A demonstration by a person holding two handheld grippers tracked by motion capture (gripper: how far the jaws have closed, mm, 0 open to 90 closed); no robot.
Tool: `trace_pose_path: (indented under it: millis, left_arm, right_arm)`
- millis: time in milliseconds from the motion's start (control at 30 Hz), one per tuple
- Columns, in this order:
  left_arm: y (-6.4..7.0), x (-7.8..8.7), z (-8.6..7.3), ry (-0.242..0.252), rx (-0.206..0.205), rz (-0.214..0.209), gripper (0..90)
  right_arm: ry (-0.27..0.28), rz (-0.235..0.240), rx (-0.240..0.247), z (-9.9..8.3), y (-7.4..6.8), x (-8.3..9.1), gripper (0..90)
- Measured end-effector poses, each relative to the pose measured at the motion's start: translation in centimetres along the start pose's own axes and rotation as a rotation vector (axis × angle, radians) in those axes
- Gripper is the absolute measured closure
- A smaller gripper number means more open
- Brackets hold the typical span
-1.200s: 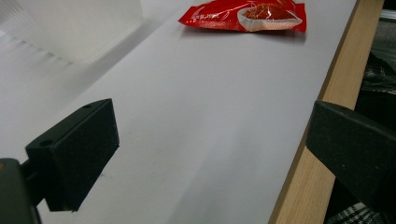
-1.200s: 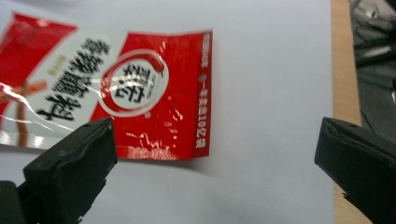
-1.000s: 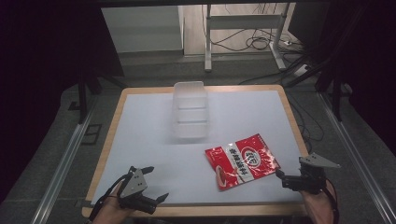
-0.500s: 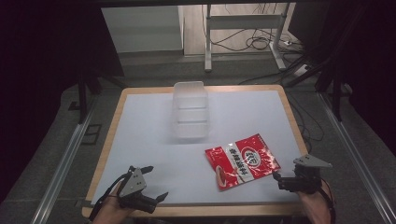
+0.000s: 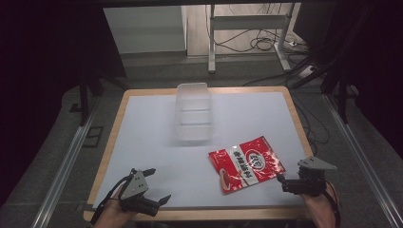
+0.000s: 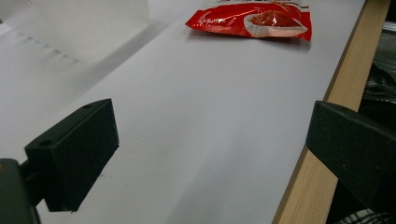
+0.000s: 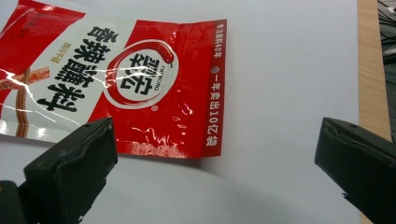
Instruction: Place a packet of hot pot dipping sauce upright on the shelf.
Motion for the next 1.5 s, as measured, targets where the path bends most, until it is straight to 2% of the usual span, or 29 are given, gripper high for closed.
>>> trace_pose_path:
  millis: [567, 833, 1133, 1500]
  left_arm:
    - [0.0, 0.0, 0.0, -0.003, 0.006, 0.001, 2.3]
    - [0.0, -0.1, 0.0, -0.005, 0.004, 0.002, 2.3]
    - [0.0, -0.1, 0.0, -0.006, 0.001, 0.001, 2.3]
    - [0.1, -0.1, 0.0, -0.009, -0.005, 0.0, 2.3]
  right_arm:
    - [0.02, 0.023, 0.003, 1.3, -0.6, -0.8, 0.0]
    - [0.027, 0.017, 0.017, 1.7, -0.7, -1.5, 0.0]
    - [0.027, 0.045, 0.045, 2.3, -1.1, -2.7, 0.0]
    - [0.019, 0.072, 0.055, 3.2, -1.3, -4.0, 0.7]
Point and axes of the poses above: each handheld gripper's, and its own axes: x roughly backward along the jaws, z roughly out of its top, y roughly to its right, the point moved 6 cm from there along -x, roughly forward along the jaws, and after that the axes turned 7 degrees about -x, right-handed, at the moved point
